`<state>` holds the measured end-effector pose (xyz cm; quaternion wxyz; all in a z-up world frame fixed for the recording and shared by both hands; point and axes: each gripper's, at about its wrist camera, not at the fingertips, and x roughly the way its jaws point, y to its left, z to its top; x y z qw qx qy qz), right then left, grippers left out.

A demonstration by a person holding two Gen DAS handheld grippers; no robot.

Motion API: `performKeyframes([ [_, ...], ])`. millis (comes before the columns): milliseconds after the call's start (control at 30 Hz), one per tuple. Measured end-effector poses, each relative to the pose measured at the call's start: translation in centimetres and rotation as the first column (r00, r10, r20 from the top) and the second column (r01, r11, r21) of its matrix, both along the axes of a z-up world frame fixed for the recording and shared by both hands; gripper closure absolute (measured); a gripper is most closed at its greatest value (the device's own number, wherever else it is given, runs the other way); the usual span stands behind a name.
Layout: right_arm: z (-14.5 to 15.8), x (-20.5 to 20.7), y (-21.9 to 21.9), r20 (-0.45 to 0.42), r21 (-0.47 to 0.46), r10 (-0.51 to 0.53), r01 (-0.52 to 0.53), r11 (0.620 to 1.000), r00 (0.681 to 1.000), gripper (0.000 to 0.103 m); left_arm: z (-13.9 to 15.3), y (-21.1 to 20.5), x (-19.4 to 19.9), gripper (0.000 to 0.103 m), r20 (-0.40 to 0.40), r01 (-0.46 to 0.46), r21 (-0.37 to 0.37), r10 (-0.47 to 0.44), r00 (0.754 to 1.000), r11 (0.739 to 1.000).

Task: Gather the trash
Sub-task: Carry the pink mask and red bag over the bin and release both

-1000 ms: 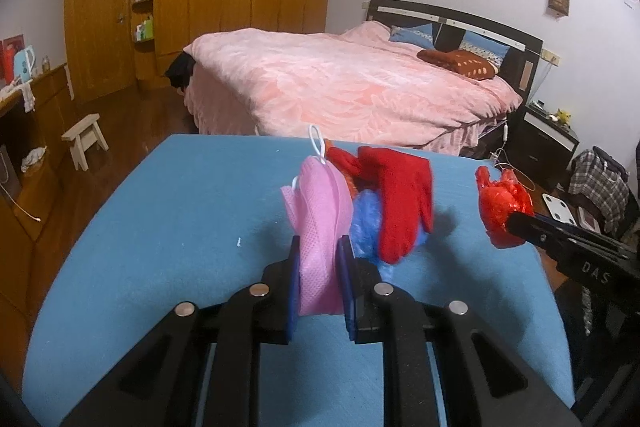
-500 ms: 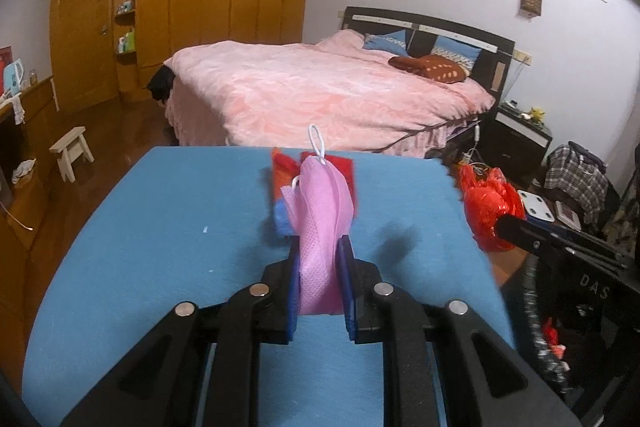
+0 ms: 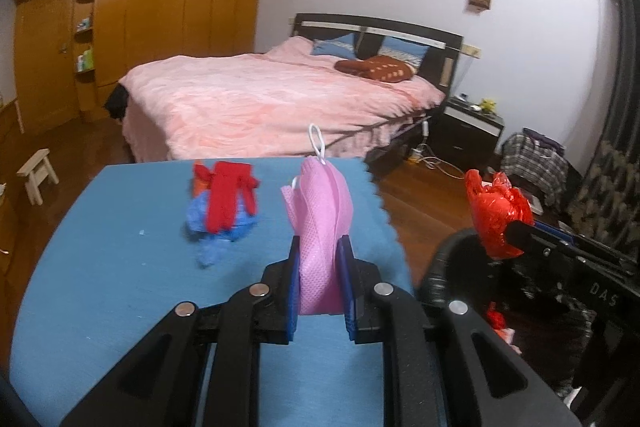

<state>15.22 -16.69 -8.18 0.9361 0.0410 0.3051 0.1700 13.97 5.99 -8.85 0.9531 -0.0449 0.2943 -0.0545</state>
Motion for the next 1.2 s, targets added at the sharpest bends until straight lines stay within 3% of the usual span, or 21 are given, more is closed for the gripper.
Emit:
performKeyframes([
  [467, 1.0, -4.7, -7.5, 0.031, -0.029, -0.150, 0.151, 0.988, 0.988, 0.074, 1.0, -8.0, -1.9, 0.085, 0.027, 0.180, -0.013, -0.180, 0.983, 0.984],
  [1200, -2.3, -7.0, -15.1, -0.016, -0.059, -0.309, 0.307, 0.950, 0.951, 0.071, -0.2, -18.1, -0.9, 0.084, -0.008, 0.407, -0.023, -0.407, 0.913, 0.913],
])
